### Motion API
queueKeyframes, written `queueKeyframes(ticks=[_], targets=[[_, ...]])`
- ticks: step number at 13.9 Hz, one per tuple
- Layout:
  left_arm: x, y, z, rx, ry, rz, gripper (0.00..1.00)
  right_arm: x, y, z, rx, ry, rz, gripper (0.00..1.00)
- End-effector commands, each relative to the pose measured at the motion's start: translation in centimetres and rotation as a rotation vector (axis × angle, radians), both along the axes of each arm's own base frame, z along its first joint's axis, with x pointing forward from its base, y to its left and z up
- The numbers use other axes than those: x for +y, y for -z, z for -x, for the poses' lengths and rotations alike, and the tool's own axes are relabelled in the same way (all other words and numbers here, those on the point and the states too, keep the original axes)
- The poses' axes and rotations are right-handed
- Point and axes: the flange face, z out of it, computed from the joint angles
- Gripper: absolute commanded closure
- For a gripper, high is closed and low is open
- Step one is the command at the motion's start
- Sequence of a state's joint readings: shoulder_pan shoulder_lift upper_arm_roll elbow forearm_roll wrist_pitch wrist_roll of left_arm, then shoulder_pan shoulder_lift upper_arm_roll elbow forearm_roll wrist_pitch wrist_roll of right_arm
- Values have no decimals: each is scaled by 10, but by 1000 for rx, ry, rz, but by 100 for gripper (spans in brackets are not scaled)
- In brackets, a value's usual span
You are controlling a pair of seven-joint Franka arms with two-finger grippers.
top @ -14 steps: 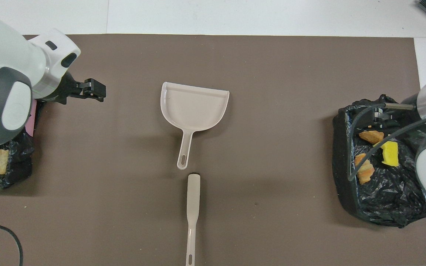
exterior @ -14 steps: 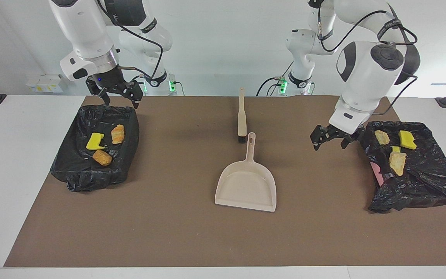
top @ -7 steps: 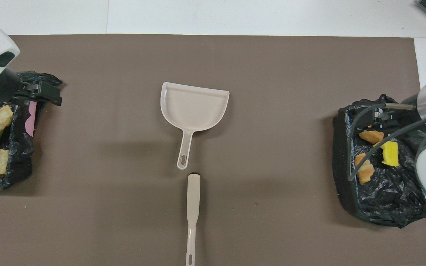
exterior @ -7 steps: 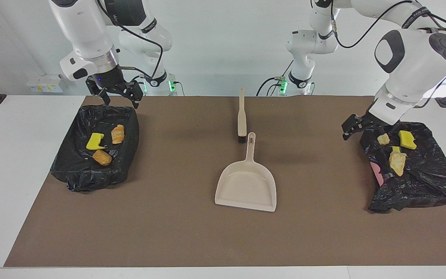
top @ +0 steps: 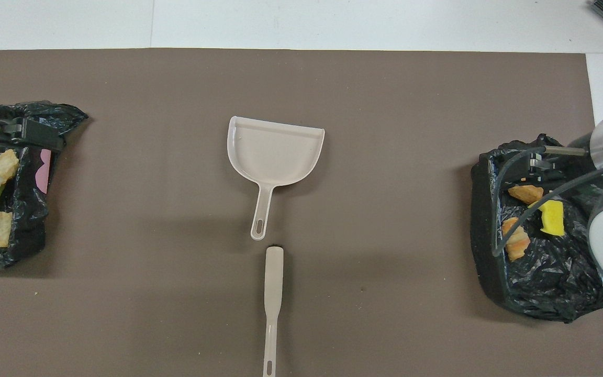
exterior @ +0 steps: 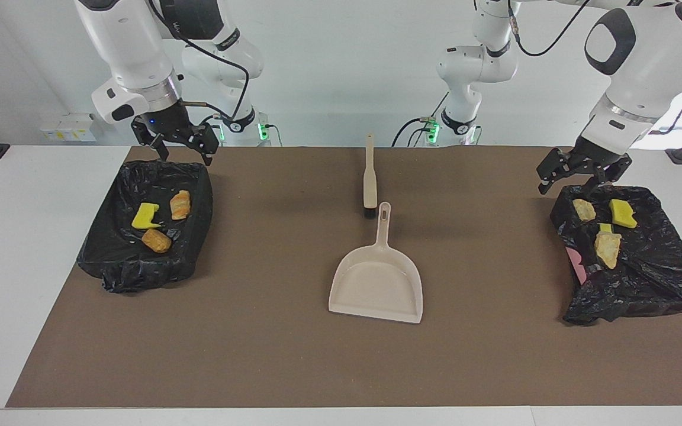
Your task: Sweep and dump trash in bin
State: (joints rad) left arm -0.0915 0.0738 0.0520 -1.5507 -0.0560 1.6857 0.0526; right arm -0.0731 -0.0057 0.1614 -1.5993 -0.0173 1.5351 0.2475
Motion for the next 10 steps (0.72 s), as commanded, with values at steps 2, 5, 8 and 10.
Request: queueKeyframes(ticks=[2,5,8,10], targets=[[13,-2,20,23,82,-34,0,-3,-2,5,-2,-21,-9,0],[22,-6,22,36,55,-34,0,-3,-1,5,0,-22,-9,0],[23,-11,24,53,61,-54,0,-3,-2,5,-2,-21,-9,0],[19,-17,25,80,75,-78,0,-3,-2,5,-2,-21,-9,0]])
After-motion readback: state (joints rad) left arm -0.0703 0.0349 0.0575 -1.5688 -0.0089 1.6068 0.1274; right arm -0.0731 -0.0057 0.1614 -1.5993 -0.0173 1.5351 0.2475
